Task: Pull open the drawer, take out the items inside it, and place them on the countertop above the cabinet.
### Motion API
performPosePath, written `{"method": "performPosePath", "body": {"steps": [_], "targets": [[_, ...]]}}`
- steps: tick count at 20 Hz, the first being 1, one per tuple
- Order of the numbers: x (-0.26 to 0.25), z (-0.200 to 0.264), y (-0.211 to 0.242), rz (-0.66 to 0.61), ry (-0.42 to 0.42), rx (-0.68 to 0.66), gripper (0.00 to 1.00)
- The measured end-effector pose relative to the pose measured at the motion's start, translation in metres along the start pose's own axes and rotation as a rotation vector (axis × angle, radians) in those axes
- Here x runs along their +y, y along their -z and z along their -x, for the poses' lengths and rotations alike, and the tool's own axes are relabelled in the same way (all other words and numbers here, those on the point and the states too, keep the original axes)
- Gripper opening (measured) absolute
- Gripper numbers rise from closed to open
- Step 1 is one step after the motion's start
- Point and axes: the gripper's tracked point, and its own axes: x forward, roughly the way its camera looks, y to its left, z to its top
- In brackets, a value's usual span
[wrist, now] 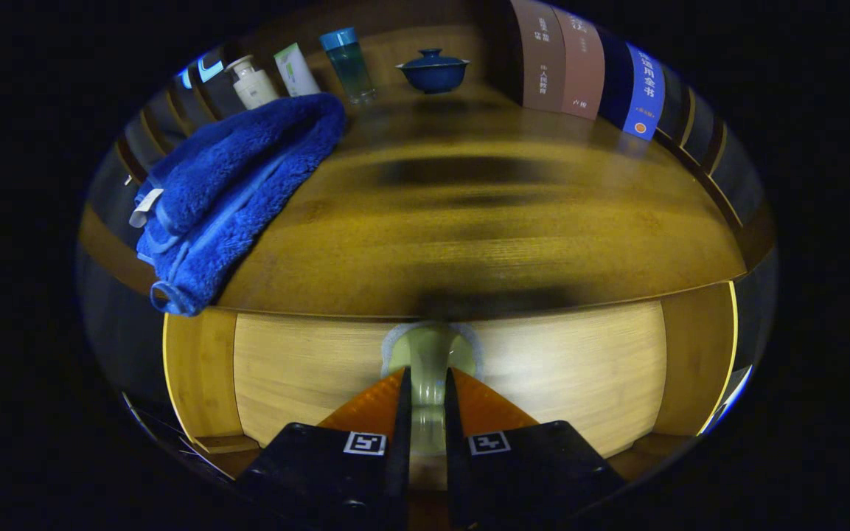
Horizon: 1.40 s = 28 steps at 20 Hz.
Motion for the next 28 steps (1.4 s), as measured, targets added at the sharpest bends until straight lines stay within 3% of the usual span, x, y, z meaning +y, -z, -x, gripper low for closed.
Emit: {"method": "performPosePath", "body": {"steps": [1,6,11,18,22,28], "targets": [[-0.001,-0.005,0.002,-0.007,-0.011,-0.006,0.11],[0.0,0.023,0.014,-0.009,-0.048,-0.035,0.11],[0.0,0.079,0.02,-0.017,-0.091,-0.143,0.11],[0.001,0.162,-0.046,0.001,-0.094,-0.386,0.11],[0.007,0.162,-0.093,-0.012,-0.099,-0.439,0.11],[0.014,0.112,-0.141,-0.035,-0.101,-0.394,0.11]]}}
